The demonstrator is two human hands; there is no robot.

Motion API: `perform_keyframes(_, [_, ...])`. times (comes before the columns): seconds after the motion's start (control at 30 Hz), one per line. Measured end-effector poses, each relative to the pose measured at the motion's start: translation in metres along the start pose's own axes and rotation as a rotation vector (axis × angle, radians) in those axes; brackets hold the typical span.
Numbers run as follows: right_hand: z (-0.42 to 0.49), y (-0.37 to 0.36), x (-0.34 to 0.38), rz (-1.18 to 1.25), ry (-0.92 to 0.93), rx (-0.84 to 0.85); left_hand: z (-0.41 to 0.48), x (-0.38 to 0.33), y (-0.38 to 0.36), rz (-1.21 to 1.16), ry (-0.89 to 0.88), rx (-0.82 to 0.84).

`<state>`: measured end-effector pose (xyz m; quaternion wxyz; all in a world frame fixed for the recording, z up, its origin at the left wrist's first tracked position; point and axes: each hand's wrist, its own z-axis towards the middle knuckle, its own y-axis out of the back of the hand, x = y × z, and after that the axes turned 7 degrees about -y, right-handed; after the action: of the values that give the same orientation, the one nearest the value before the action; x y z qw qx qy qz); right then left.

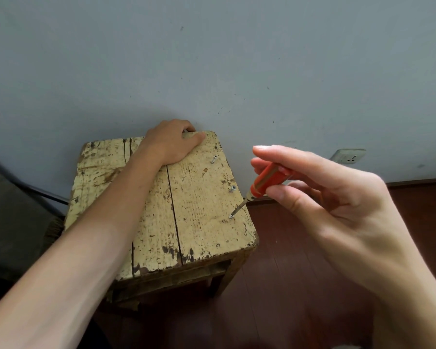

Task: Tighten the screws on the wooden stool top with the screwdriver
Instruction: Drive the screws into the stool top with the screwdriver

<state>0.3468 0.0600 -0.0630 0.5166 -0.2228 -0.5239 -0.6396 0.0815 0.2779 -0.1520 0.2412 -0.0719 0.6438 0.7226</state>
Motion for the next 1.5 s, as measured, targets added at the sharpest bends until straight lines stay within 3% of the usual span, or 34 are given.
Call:
perform_keyframes(0.33, [0.005,-0.012,0.0,-0.143,0.059,-0.146,0.0,0.0,0.0,-0.004,-0.003,-0.002])
perform_keyframes(0.53, [0.0,-0.002,0.0,-0.044,0.015,0.02,0.0,0.001,0.0,-0.009,-0.011,-0.001])
perform_keyframes(0.77, [-0.001,0.001,0.0,0.002,-0.005,0.014,0.001,0.001,0.0,0.001,-0.004,-0.003])
perform_keyframes(1.2, [0.006,-0.009,-0.007,-0.111,0.049,-0.2,0.001,0.002,-0.002,0.002,-0.002,-0.001])
perform_keyframes(1.4, [0.0,0.003,-0.006,-0.012,0.014,-0.007,0.001,0.002,-0.001,-0.002,-0.005,-0.003])
perform_keyframes(1.5, [-0.001,0.004,-0.005,0.011,0.0,0.001,0.001,0.002,-0.001,-0.005,-0.007,-0.003])
